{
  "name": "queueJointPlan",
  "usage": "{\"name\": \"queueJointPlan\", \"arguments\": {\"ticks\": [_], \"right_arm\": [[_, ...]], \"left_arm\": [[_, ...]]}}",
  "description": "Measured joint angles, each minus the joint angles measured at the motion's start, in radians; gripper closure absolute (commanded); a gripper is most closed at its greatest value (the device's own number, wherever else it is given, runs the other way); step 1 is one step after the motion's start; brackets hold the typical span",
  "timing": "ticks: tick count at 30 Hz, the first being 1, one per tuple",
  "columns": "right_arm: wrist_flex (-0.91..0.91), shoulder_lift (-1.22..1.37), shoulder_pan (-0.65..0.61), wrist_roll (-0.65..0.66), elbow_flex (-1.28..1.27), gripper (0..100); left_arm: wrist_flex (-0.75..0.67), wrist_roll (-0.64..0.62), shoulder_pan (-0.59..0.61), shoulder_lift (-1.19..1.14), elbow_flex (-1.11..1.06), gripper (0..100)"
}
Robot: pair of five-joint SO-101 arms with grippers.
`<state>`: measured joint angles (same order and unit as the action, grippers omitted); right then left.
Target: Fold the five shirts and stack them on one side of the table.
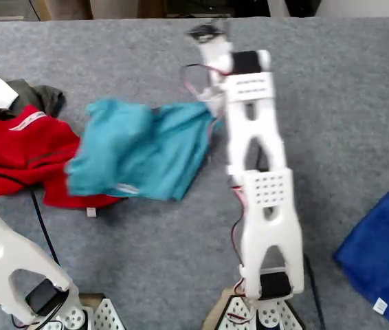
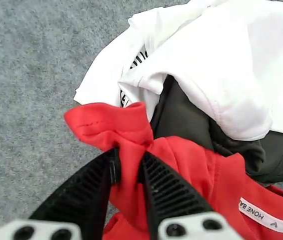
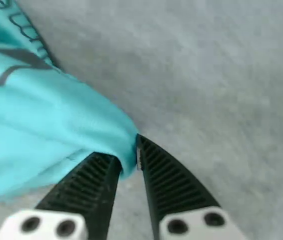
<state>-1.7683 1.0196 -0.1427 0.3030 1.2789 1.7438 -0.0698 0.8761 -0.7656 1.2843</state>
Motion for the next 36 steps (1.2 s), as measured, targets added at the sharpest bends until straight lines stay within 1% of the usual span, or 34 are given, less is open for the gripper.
{"name": "queueJointPlan", "arguments": {"ticks": [7,12,20,24,29,31,34,36], "right_arm": [[0.0,0.0,0.169,0.058,-0.031,99.4],[0.0,0.0,0.227,0.094,-0.037,99.4],[0.0,0.0,0.23,0.103,-0.055,99.4],[0.0,0.0,0.195,0.11,-0.112,99.4],[0.0,0.0,0.155,0.112,-0.135,99.4],[0.0,0.0,0.137,0.112,-0.135,99.4],[0.0,0.0,0.115,0.112,-0.135,99.4],[0.0,0.0,0.103,0.112,-0.135,99.4]], "left_arm": [[-0.103,0.0,0.066,-0.002,-0.002,98],[-0.199,0.0,0.143,-0.002,-0.002,98],[-0.353,0.0,0.264,-0.009,0.127,98],[-0.44,0.0,0.305,-0.011,0.137,98],[-0.465,0.0,0.316,-0.015,0.137,98],[-0.468,0.0,0.316,-0.032,0.137,94],[-0.462,0.0,0.316,-0.052,0.137,80],[-0.423,0.0,0.308,-0.055,0.137,73]]}}
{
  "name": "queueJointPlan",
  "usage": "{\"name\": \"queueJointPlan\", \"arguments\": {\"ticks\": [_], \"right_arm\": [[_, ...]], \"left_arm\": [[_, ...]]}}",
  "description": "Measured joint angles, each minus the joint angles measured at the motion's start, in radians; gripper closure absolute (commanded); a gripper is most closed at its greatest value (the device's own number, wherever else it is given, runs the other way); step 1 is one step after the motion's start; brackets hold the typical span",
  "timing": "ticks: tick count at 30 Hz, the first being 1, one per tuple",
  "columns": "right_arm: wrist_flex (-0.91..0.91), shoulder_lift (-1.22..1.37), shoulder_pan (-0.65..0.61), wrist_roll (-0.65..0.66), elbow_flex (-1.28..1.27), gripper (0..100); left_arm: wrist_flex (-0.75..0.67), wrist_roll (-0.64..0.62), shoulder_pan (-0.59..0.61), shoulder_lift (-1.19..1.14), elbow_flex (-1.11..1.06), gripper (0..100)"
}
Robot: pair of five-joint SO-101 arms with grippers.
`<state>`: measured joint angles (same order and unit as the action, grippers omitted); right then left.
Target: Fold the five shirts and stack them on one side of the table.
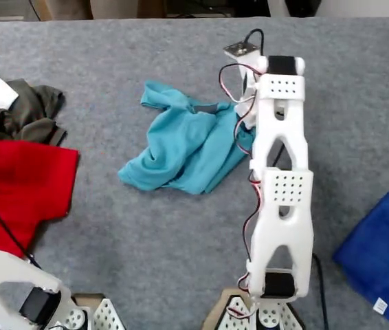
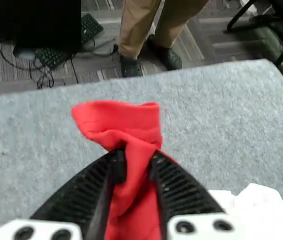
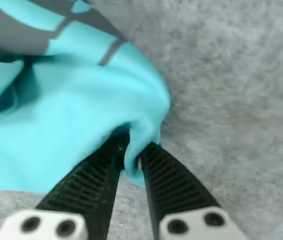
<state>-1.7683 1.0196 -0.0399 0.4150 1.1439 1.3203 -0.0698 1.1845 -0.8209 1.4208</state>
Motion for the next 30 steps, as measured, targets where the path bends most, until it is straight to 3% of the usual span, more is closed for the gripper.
{"name": "queueJointPlan", "arguments": {"ticks": [8,12,15,20,30], "right_arm": [[0.0,0.0,-0.035,0.0,-0.005,99.4],[0.0,0.0,-0.049,0.0,-0.005,99.4],[0.0,0.0,-0.051,-0.023,-0.005,99.4],[0.0,0.0,-0.051,-0.06,-0.005,99.4],[0.015,0.018,-0.051,-0.061,-0.005,99.4]], "left_arm": [[0.224,-0.055,-0.083,0.0,0.026,71],[0.405,0.032,-0.18,0.002,0.103,76],[0.428,0.106,-0.236,0.0,0.066,76],[0.431,0.19,-0.333,0.011,-0.189,76],[0.405,0.17,-0.46,0.258,-0.806,77]]}}
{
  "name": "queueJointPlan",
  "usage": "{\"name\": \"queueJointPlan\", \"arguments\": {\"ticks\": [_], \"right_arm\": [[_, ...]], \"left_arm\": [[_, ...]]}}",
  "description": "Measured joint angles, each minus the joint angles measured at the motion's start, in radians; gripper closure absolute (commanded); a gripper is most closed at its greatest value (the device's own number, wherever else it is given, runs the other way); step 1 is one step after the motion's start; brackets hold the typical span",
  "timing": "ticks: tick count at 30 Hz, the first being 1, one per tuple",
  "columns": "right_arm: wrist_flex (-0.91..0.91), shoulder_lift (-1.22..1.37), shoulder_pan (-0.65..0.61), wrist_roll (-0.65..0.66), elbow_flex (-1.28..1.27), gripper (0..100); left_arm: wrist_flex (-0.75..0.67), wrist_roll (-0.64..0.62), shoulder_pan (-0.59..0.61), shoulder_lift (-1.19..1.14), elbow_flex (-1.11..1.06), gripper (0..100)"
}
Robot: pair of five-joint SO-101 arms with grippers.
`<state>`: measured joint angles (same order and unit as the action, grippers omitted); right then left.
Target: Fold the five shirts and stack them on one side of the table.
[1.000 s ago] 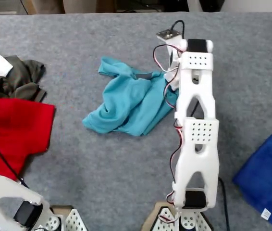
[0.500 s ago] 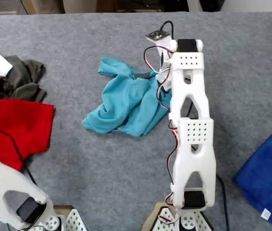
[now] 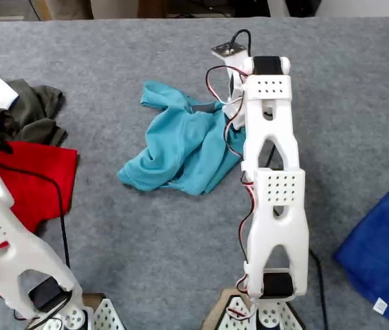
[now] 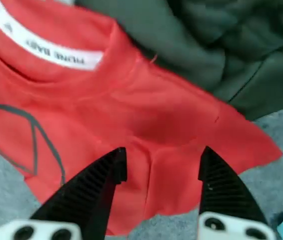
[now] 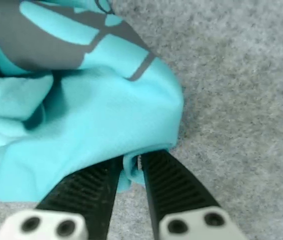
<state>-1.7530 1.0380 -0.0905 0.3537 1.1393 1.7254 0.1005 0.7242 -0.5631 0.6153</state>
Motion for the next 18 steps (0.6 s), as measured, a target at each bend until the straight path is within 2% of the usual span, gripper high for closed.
{"name": "queueJointPlan", "arguments": {"ticks": [4,10,12,15,18], "right_arm": [[0.014,0.014,0.0,0.0,0.0,99.4],[0.029,0.017,0.0,0.0,0.0,99.4],[0.029,0.017,0.0,0.0,0.0,99.4],[0.029,0.017,0.0,0.0,0.0,99.4],[0.029,0.017,0.0,0.0,0.0,99.4]], "left_arm": [[-0.106,-0.009,0.002,0.035,-0.186,79],[-0.428,-0.008,-0.003,0.052,-0.454,92],[-0.522,-0.008,-0.005,0.068,-0.491,99],[-0.617,-0.008,-0.006,0.069,-0.502,98],[-0.649,-0.008,-0.003,0.069,-0.493,98]]}}
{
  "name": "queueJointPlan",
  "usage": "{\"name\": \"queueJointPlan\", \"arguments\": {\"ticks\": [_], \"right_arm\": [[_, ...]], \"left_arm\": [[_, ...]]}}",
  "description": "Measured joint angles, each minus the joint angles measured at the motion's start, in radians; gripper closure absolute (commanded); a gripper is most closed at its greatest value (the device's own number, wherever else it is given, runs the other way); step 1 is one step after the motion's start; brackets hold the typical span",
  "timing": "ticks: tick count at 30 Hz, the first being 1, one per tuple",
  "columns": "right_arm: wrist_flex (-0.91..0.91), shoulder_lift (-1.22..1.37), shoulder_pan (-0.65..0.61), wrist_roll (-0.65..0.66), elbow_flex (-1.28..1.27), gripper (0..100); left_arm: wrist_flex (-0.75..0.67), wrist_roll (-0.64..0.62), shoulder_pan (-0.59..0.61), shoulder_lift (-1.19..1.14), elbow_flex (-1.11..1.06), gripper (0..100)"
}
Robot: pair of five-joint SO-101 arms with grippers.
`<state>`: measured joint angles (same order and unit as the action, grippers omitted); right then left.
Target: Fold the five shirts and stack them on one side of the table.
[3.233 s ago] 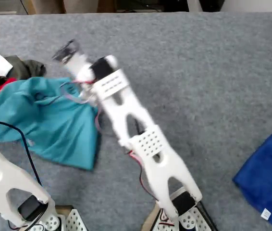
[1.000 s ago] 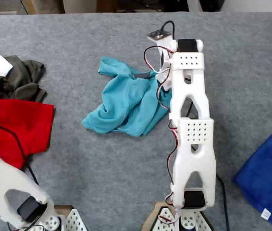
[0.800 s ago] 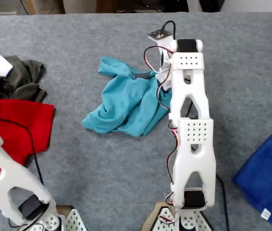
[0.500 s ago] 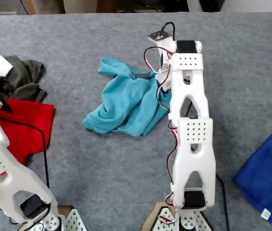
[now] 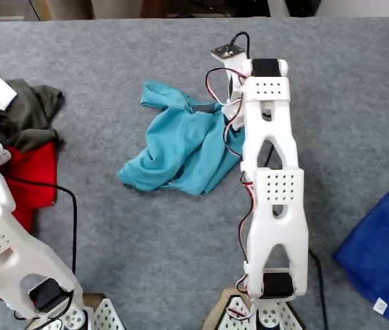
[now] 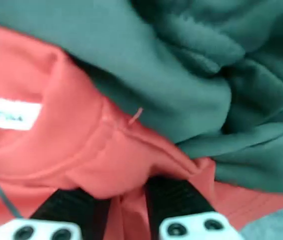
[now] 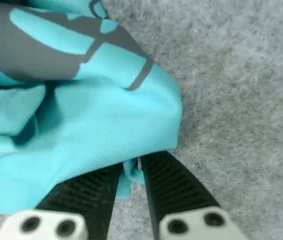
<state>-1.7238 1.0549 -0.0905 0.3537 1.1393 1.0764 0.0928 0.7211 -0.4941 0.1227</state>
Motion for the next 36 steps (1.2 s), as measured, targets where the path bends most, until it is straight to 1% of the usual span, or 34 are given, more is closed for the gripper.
{"name": "queueJointPlan", "arguments": {"ticks": [2,5,9,13,15,18,20,21,25,30,32,36], "right_arm": [[0.005,0.0,0.0,0.0,0.0,99.4],[0.023,0.0,0.0,0.0,0.0,99.4],[0.052,0.0,-0.003,-0.044,0.0,99.4],[0.078,0.0,-0.006,-0.063,0.0,99.4],[0.081,0.0,-0.012,-0.063,0.0,99.4],[0.081,0.0,-0.023,-0.063,0.0,99.4],[0.081,0.0,-0.026,-0.063,0.0,99.4],[0.081,0.0,-0.028,-0.063,0.0,99.4],[0.08,0.0,-0.029,-0.035,0.0,99.4],[0.017,0.0,-0.029,0.003,0.009,99.4],[-0.031,0.002,-0.029,0.02,0.032,99.4],[-0.041,0.0,-0.025,0.031,0.04,99.4]], "left_arm": [[0.0,0.0,0.026,0.005,0.038,98],[0.0,0.002,0.106,0.018,0.127,98],[-0.005,0.0,0.203,0.054,0.293,98],[-0.005,0.0,0.236,0.057,0.437,97],[-0.005,0.0,0.235,0.057,0.462,94],[0.015,0.0,0.226,0.057,0.471,81],[0.058,0.0,0.216,0.06,0.477,72],[0.087,0.0,0.212,0.063,0.479,70],[0.169,-0.064,0.207,0.064,0.502,69],[0.31,-0.078,0.201,0.064,0.637,69],[0.396,-0.078,0.178,0.064,0.71,69],[0.606,-0.04,0.097,0.066,0.838,70]]}}
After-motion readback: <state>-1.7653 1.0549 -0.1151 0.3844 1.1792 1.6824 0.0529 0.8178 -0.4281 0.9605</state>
